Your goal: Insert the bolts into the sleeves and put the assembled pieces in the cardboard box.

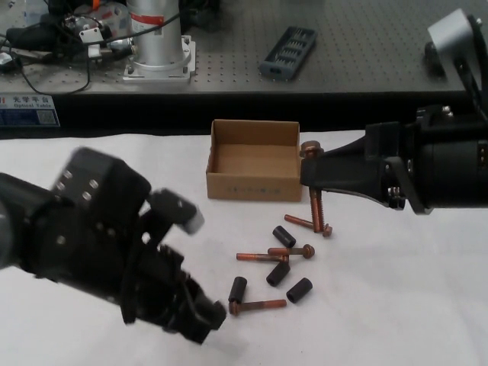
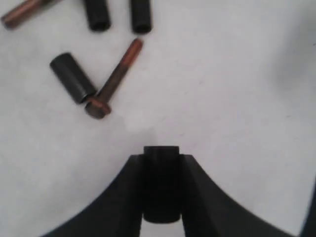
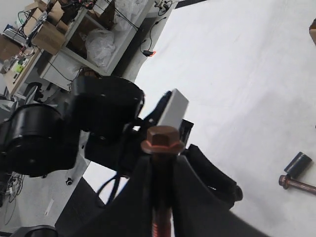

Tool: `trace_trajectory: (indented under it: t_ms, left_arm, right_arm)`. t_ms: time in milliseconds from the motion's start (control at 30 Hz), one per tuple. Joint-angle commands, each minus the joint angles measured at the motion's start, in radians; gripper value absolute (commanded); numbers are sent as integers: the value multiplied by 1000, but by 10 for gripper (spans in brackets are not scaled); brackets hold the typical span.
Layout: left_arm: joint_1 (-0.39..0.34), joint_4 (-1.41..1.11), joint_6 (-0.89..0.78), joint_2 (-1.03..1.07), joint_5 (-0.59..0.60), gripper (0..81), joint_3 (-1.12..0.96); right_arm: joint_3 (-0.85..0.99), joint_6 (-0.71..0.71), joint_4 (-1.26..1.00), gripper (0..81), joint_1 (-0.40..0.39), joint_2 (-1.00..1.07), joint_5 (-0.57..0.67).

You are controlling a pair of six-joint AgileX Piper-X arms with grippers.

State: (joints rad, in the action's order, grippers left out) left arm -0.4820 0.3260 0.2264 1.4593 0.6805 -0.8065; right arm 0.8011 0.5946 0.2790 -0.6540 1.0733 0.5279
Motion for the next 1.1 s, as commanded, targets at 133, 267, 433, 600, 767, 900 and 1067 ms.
trace_trajectory:
  t_ms: [133,267,433,600,767,900,1067]
  left_arm:
    - [-2,-125,-131,-81,224,6,-6]
    - [-2,-287,-283,-88,284,6,-6]
    - [-2,-476,-459,-88,295,6,-6]
    - [-2,-606,-582,-88,291,6,-6]
    - [-2,-672,-676,-100,274,6,-6]
    - [-2,-670,-692,-126,257,6,-6]
    - [-2,-550,-666,-184,104,6,-6]
  right_arm:
    - [4,-11,-18,29,6,5,-2]
    - [4,-4,-45,29,6,5,-2]
    - [4,-4,-66,29,6,5,-13]
    - [4,-4,-68,29,6,5,-62]
    - [4,-4,-119,29,6,8,-103]
    - [5,32,-182,29,6,24,-108]
    - [5,41,-182,29,6,40,-112]
